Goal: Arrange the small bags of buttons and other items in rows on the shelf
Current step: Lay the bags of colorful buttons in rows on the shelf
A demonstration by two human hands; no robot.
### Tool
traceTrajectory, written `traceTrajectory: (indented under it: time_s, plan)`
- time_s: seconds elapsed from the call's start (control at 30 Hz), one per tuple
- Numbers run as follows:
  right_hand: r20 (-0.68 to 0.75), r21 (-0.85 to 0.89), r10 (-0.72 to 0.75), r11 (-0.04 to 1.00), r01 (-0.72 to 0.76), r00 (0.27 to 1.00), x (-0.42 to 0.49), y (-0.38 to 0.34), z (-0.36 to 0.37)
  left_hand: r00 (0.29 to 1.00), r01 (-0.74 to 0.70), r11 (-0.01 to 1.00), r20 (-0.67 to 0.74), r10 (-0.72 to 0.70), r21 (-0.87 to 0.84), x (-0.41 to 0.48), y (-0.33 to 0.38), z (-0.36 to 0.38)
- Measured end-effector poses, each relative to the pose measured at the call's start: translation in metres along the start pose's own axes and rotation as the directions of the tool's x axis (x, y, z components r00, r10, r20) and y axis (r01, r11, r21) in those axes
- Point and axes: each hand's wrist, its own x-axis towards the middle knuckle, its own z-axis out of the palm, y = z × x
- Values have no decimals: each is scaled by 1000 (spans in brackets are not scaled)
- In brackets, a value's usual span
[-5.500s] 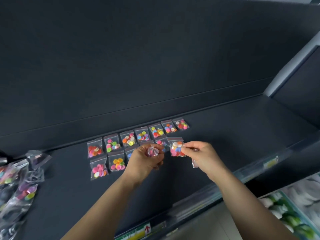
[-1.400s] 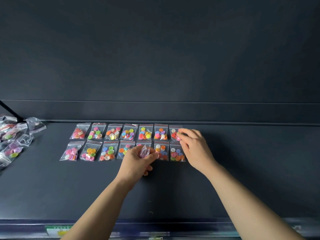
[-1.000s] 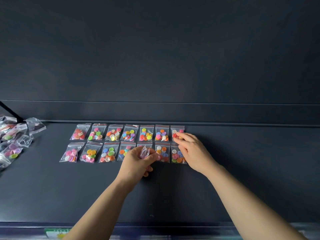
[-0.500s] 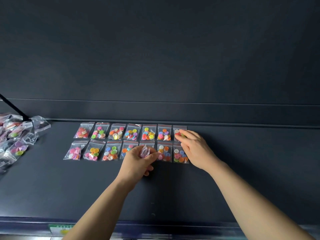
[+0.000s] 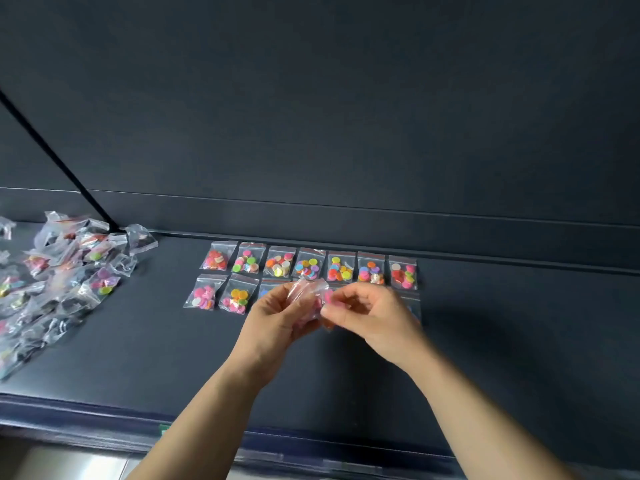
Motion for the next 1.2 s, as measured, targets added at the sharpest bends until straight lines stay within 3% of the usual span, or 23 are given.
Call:
traceTrajectory:
  time_s: [0.1,0.23,0.3,0.43,0.6,0.83,1.2]
  plan:
    - [-53,-67,41,997,-45,998,2,-9,30,1000,-24,994,8,23,105,-6,9,-27]
    - [-27,120,147,982,-143,989,5,-19,69,997,-57,976,-44,67,211,-12,23,-70]
    - [-4,128,178,976,-176,984,5,-24,91,996,-55,966,-50,70,252,-13,28,-93]
    - [-13,-38,204,978,-204,979,6,-26,134,999,-43,931,-3,47,363,-15,35,-140]
    - [-98,-75,232,968,-239,968,8,-25,185,998,-9,844,-53,44,536,-7,35,-189]
    - [-237,-197,239,937,-287,942,20,-32,216,988,-82,700,-34,150,709,9,40,-217]
    - [-314,-313,231,891,-330,921,31,-33,231,984,-74,645,-50,172,761,21,45,-223]
